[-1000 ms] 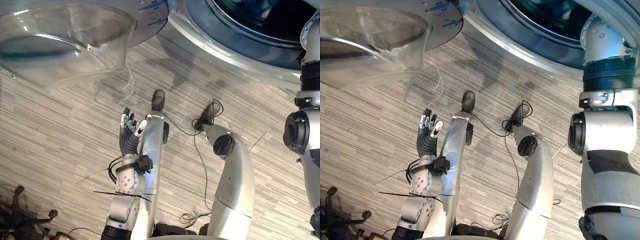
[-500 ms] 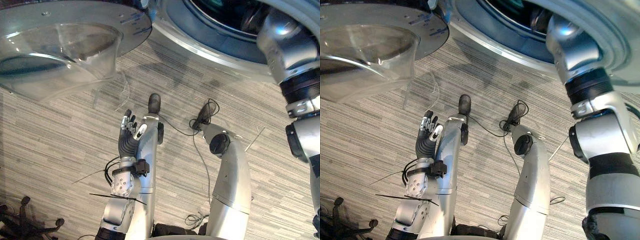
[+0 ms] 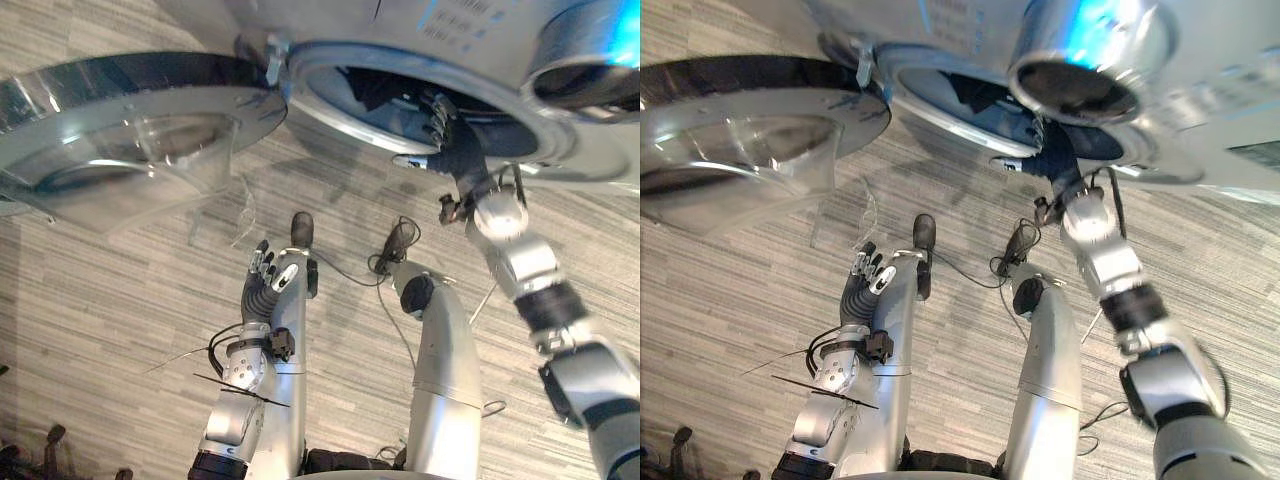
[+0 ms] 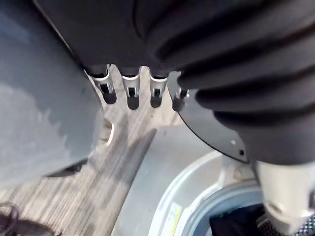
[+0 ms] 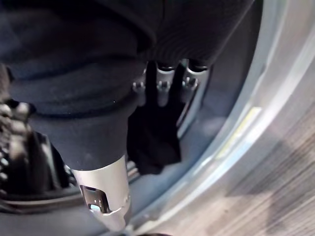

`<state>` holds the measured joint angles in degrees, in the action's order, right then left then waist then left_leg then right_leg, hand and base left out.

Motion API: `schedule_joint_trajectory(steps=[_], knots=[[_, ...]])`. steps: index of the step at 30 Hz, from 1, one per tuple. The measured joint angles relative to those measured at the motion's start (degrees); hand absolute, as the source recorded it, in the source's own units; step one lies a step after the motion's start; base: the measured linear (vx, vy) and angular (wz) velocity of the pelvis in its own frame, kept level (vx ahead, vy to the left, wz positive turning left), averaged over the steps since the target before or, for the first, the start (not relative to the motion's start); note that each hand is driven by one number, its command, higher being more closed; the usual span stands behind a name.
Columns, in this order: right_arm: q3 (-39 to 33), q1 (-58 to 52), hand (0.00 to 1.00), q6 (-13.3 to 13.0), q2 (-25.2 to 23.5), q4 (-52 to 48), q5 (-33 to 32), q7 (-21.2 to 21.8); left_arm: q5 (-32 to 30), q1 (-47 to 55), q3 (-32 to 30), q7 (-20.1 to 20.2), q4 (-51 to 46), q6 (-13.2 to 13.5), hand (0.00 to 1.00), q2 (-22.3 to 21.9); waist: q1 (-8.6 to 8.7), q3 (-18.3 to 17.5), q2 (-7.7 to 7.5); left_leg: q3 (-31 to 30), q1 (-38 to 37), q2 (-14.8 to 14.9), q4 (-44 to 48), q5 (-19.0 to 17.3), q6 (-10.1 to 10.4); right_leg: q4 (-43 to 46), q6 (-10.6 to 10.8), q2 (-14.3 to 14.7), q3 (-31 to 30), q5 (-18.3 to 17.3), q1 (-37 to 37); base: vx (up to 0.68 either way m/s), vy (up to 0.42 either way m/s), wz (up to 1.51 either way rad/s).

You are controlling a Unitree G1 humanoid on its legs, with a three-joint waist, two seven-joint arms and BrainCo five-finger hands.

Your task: Pick up the laundry basket with both hands and put the clothes into the washing machine.

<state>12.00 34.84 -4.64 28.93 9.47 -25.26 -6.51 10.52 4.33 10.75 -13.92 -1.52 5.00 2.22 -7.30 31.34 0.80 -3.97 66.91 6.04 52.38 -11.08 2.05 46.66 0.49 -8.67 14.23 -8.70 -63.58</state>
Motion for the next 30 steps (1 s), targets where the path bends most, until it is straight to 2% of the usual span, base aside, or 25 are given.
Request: schedule_joint_trajectory(steps=[2,4,8,11,12,15,16,19,22,27,30], knots=[[-6.21,-8.29,0.0,-1.63,-6.1,-2.58,-0.87,-0.26,-0.16,-0.01,-0.02,0.05,1.99,-0.83,0.0,-0.27,0.31,-0.29,-0.53,1.37,-4.78,0.65,-2.13,-0.34,-0.46,-2.53,0.16,0.61,-0.53,0.33,4.32,0.06,0.002,-0.13],[-8.05,-13.47,0.0,-1.35,-10.12,-3.11,-2.39,-0.5,-0.17,-0.02,0.43,0.19,4.02,-1.25,0.0,-1.14,0.24,-0.52,-0.87,2.81,-8.95,1.36,-3.71,-1.11,-0.89,-4.96,-0.15,0.88,-0.7,1.03,8.11,0.06,-0.001,-0.25],[-12.3,-25.65,0.0,-1.56,-20.34,-3.58,-3.49,-1.05,-0.51,0.0,0.32,0.92,8.01,-2.0,0.0,-3.22,0.68,-1.44,-1.2,5.57,-18.94,1.97,-8.42,-1.59,-1.41,-11.17,0.72,1.59,-1.59,2.63,17.51,0.09,0.014,-0.21],[-15.8,-34.26,0.0,-1.66,-24.98,-1.0,-3.41,-1.13,-2.3,0.87,-1.55,1.56,10.93,-2.34,0.0,-3.25,2.2,-5.39,-1.89,7.47,-27.25,1.91,-12.82,-1.7,-1.63,-16.73,0.75,2.07,-2.38,4.21,25.53,0.16,0.039,-0.15],[-16.48,-35.62,0.0,-1.73,-25.79,0.23,-3.39,-1.11,-2.3,1.11,-2.08,1.67,11.08,-2.34,0.0,-3.19,2.4,-5.74,-2.16,7.96,-29.4,1.94,-13.81,-1.74,-1.66,-17.77,0.54,2.26,-2.78,4.55,27.43,0.11,0.025,-0.18],[-20.44,-42.69,0.0,-1.22,-28.86,12.0,-1.5,-1.28,-3.93,3.68,-5.23,2.79,12.62,-2.33,0.0,-3.09,2.96,-11.39,-2.46,9.4,-37.87,1.88,-19.5,-1.81,-1.56,-24.44,1.25,3.07,-3.25,5.65,35.74,0.14,0.02,-0.11],[-21.35,-43.64,0.0,-1.07,-29.34,14.43,-1.08,-1.44,-4.55,4.24,-5.81,2.93,12.9,-2.34,0.0,-3.1,3.24,-12.25,-2.5,9.58,-39.35,1.84,-20.38,-1.81,-1.55,-25.41,1.32,3.18,-3.25,5.71,37.24,0.17,0.017,-0.05],[-27.73,-47.48,0.0,0.93,-31.34,26.89,0.88,-2.32,-6.47,7.01,-7.38,4.09,13.5,-2.52,0.0,-3.23,3.44,-16.58,-2.45,10.64,-46.44,1.55,-25.0,-1.75,-1.3,-30.19,1.64,3.58,-3.3,6.3,43.97,0.18,0.008,-0.06],[-32.58,-49.11,0.0,2.69,-31.78,33.44,2.47,-3.84,-6.87,7.06,-9.38,5.17,16.96,-2.65,0.0,-3.42,3.61,-19.81,-2.23,10.98,-51.4,1.15,-28.6,-1.44,-0.84,-33.21,1.93,3.62,-3.34,6.51,48.75,0.17,0.012,0.02],[-37.22,-49.97,0.0,3.57,-32.09,37.53,3.55,-5.89,-8.63,9.96,-13.22,5.35,18.36,-3.16,0.0,-4.67,3.5,-25.01,-1.62,11.68,-59.75,0.69,-34.45,-0.87,-0.06,-37.41,2.1,3.82,-3.15,6.46,56.2,0.15,0.007,0.01],[-38.25,-49.36,0.0,3.99,-32.33,38.51,5.03,-6.04,-8.99,11.52,-15.06,5.17,17.54,-3.3,0.0,-5.98,3.47,-26.49,-0.79,10.57,-63.63,0.01,-37.66,0.09,0.22,-39.12,2.53,3.64,-1.5,6.11,60.41,0.1,-0.001,0.18]])
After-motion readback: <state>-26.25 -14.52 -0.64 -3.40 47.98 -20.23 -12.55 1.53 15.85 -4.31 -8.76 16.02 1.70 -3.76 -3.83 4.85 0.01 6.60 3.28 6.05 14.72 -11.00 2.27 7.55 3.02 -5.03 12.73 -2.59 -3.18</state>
